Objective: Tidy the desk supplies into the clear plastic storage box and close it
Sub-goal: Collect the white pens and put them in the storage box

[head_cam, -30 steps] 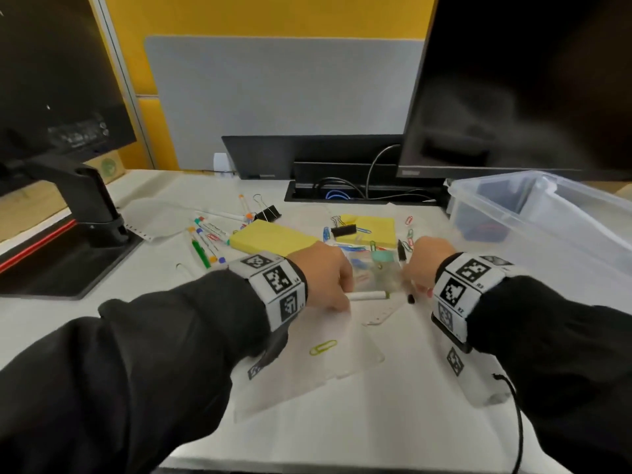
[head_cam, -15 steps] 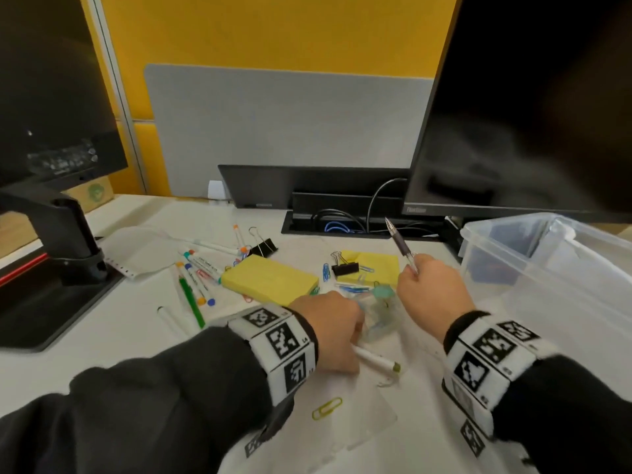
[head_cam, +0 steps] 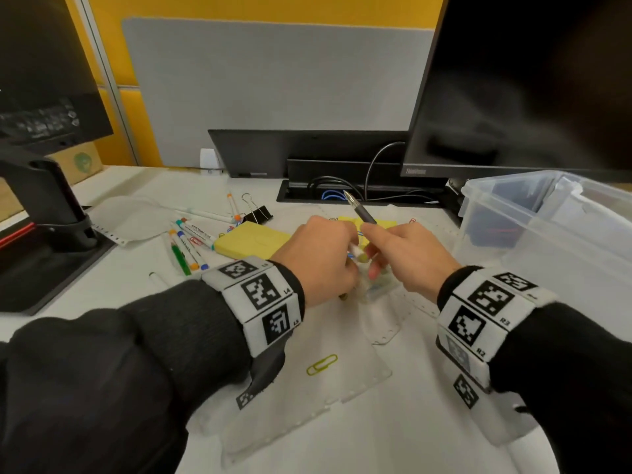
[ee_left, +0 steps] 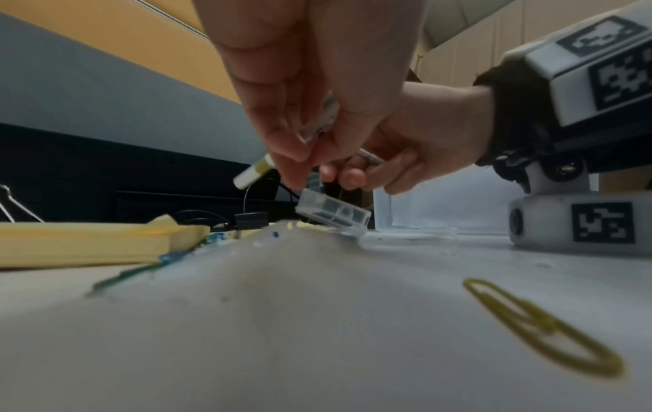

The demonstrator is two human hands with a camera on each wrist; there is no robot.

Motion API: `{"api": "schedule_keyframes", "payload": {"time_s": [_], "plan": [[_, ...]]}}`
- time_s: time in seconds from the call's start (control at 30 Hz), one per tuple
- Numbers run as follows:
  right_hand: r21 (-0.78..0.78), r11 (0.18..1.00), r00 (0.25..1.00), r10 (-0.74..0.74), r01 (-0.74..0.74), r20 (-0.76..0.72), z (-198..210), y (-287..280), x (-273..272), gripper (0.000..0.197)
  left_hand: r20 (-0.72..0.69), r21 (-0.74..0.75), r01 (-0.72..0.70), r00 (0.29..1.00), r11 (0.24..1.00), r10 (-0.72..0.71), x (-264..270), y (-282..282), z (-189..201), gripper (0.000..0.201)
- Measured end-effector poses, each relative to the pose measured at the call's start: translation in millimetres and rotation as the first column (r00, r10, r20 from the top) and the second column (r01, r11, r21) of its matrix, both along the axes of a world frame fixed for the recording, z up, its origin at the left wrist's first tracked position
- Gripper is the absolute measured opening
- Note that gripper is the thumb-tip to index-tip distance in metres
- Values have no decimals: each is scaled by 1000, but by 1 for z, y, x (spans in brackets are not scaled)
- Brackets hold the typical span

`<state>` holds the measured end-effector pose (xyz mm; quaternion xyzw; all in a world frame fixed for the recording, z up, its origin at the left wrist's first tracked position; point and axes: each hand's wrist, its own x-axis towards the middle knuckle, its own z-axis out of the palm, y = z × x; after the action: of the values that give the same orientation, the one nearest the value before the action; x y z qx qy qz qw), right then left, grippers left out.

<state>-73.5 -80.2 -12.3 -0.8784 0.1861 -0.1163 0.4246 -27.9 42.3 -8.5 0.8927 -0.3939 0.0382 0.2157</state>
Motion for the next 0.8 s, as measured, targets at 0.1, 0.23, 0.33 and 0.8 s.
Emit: {"api": "schedule_keyframes", "payload": {"time_s": [0.1,0.23,0.33,0.8], "plan": [[71,996,990,37,-47,138,3,4,0,41,19,-30,57,998,998,-56,-4,0,2,21],[128,989,978,52,-80,204,3,3,-1,29,-1,71,103,995,992,-103,-7,-1,3,49],[-63,996,964,76,-62,254,1,4,-4,5,-52,49,95,994,994,-92,-12,-3,12,69],[-221,972,946,146,-82,289,-3,44,-6,44,-59,137,-489,864,861,500,54,123,35,21]]}}
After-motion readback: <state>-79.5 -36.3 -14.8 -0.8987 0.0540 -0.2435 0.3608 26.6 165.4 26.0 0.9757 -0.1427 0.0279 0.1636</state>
